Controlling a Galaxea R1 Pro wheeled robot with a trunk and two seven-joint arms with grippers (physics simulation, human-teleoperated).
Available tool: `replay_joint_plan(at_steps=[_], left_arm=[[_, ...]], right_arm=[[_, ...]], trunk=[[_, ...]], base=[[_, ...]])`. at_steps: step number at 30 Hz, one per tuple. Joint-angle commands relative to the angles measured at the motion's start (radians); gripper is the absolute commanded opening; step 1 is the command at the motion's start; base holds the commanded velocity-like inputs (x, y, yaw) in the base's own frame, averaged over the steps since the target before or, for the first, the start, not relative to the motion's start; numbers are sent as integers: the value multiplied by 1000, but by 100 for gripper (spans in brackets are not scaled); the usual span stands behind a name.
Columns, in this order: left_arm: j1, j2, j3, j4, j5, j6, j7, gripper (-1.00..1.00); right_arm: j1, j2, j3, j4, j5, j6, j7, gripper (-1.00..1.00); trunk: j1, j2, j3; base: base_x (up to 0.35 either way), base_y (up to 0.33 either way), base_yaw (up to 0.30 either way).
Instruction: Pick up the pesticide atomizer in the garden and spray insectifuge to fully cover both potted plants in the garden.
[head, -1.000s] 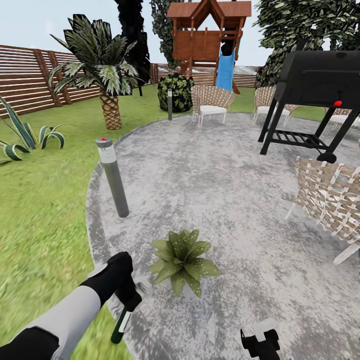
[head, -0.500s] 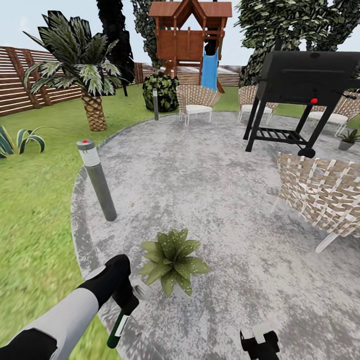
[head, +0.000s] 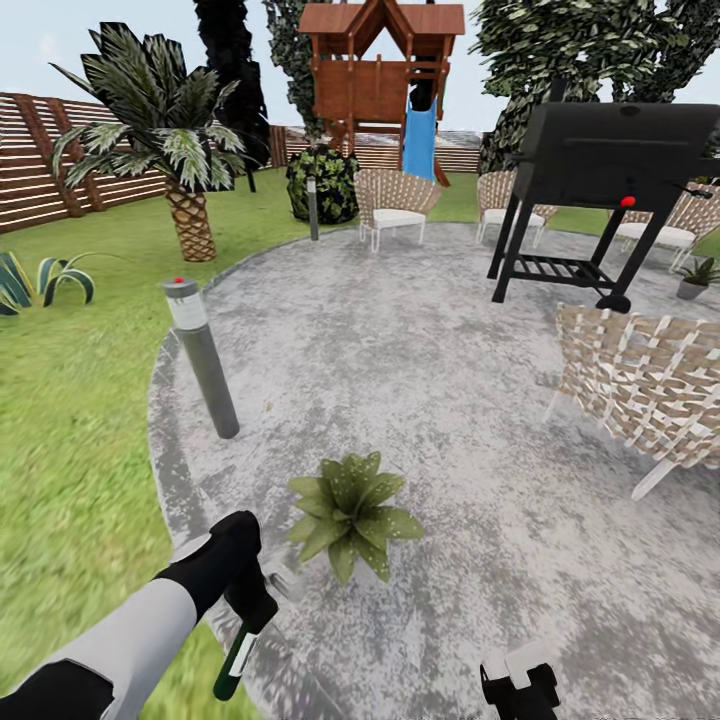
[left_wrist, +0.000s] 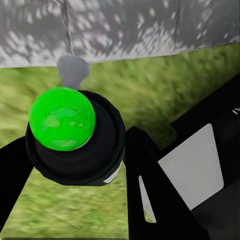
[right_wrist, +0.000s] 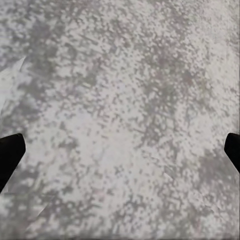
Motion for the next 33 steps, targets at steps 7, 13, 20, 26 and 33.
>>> replay_joint_plan(at_steps=[7,13,20,26,33], left_arm=[[0,-1,-6,-2,-8,5,-10,-100],[0,-11,-5,-8,-8,2,43,-100],[9,-19,-5,0,3,5,111,-100],[71,11,-5,-1,2,1,117,-100],[74,-22,-4,-18,2,0,118,-100]], right_arm=[[-1,0,-6,2,11,-4,-5,100],[-1,0,-6,2,11,-4,-5,100],[-1,0,-6,2,11,-4,-5,100],[-1,0,-6,2,11,-4,-5,100],[-1,0,-6,2,11,-4,-5,100]], trunk=[[0,0,-1],[0,0,-1],[0,0,-1],[0,0,-1],[0,0,-1]], base=[[88,283,-217],[201,203,-298],[17,15,-134],[0,0,-2],[0,0,0]])
